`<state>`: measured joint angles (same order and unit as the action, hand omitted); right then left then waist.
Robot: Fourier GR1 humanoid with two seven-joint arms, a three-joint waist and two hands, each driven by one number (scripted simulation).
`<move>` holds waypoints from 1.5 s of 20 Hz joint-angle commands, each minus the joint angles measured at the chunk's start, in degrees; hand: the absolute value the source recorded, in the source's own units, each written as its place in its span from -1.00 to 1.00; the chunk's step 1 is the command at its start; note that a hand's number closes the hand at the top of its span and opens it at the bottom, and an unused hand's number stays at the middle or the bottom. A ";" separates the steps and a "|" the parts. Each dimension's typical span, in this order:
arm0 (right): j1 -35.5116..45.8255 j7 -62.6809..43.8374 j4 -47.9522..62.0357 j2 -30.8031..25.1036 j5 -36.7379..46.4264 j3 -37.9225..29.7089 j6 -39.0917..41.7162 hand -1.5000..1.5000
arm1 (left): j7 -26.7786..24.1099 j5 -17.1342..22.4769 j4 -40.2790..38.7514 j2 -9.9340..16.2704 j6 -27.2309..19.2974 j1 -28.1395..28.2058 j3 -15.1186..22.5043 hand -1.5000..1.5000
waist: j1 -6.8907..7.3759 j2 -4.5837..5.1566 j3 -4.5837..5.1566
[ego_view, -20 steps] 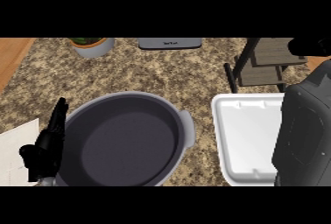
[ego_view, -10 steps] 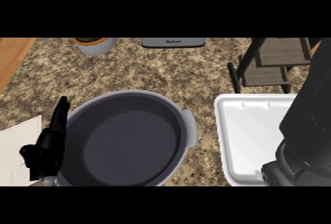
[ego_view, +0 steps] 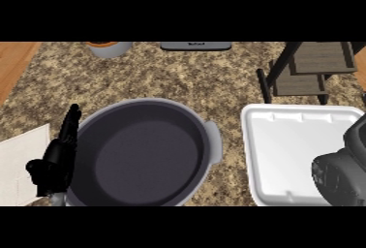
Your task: Pick the cupcake from the tray and place it in the tiered basket
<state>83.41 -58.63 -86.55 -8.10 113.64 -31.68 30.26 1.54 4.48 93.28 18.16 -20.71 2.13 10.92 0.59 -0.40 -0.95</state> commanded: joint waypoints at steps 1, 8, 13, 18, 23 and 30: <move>3.86 -3.66 5.16 -3.90 -0.71 -5.31 2.75 1.00 | 2.32 1.33 -6.50 -3.49 1.43 4.07 3.72 0.00 | -0.21 0.94 1.06; 3.55 -1.43 14.66 -6.24 -2.20 -11.00 -2.85 1.00 | 2.83 1.18 -7.80 -2.97 1.84 2.00 1.93 0.00 | 0.47 1.50 1.04; -0.21 -1.19 19.04 -8.16 -1.66 -13.80 -7.11 1.00 | 2.16 1.33 -6.28 -3.09 2.61 3.89 2.28 0.00 | 0.84 1.48 1.00; -2.97 -0.99 21.68 -8.52 -3.18 -16.78 -13.78 1.00 | 3.64 -0.41 -4.42 -3.45 1.72 4.90 3.48 0.00 | 1.29 1.43 0.89; -1.42 -2.29 19.97 -6.68 -9.42 -22.32 -22.93 1.00 | 1.77 0.52 -7.90 -4.55 2.54 2.54 2.29 0.00 | 0.94 1.74 0.94; -0.67 -0.07 19.96 -5.71 -15.81 -24.88 -38.21 -1.00 | 3.55 -0.55 -6.10 -3.26 3.03 2.67 2.45 0.00 | 1.50 1.48 0.92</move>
<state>81.37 -57.30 -66.69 -13.97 100.40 -55.95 0.59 1.72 3.73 92.75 16.83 -18.61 1.06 10.21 2.03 0.27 -1.25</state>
